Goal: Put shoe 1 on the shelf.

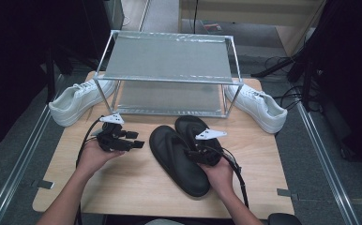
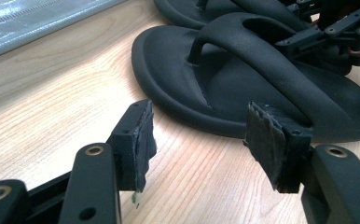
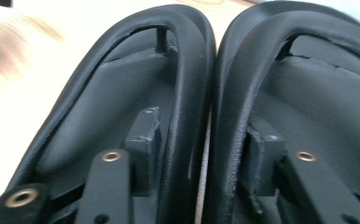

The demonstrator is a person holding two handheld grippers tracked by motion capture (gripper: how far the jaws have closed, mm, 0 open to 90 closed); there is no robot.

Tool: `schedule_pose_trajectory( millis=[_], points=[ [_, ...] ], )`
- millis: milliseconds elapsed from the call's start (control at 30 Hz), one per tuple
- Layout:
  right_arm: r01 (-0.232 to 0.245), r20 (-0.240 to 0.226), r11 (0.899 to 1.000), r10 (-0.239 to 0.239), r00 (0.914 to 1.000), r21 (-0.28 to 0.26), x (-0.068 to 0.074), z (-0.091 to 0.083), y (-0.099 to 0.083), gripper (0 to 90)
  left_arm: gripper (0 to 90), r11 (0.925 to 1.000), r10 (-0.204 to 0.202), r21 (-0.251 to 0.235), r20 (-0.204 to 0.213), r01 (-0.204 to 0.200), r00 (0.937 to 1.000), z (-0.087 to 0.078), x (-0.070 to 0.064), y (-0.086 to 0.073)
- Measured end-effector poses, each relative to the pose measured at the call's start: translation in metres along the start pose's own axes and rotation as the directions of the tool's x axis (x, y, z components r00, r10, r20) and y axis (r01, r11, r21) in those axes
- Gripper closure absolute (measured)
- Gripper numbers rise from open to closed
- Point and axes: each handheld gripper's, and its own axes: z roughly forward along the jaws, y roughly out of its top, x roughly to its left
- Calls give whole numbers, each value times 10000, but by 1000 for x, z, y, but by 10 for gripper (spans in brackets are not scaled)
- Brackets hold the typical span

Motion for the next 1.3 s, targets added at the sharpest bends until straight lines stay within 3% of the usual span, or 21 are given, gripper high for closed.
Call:
schedule_pose_trajectory(
  millis=[133, 300, 667, 1033, 1300],
  points=[
    [-93, 51, 10000, 93, 9999, -14, 0, 0, 0, 610, 420, 9994, 214, 272, -126, -211, 9997, -1, 0, 2],
    [-180, 96, 9998, 179, 9998, 71, 2, -1, 1, 708, 419, 9997, 94, 205, -103, -92, 9999, -1, 1, 2],
    [-778, -1, 9964, 778, 9970, 329, -2, -4, 3, 747, 405, 9997, 155, 198, -96, -154, 9998, -2, 2, 3],
    [-740, -233, 9967, 748, 9969, 336, -1, -11, 11, 750, 393, 9998, 90, 167, -57, -89, 9999, -3, 3, 2],
    [-830, -321, 9965, 832, 9960, 88, -5, -20, 19, 750, 390, 9999, 36, 140, -276, -32, 9996, -10, 4, -3]
  ],
)
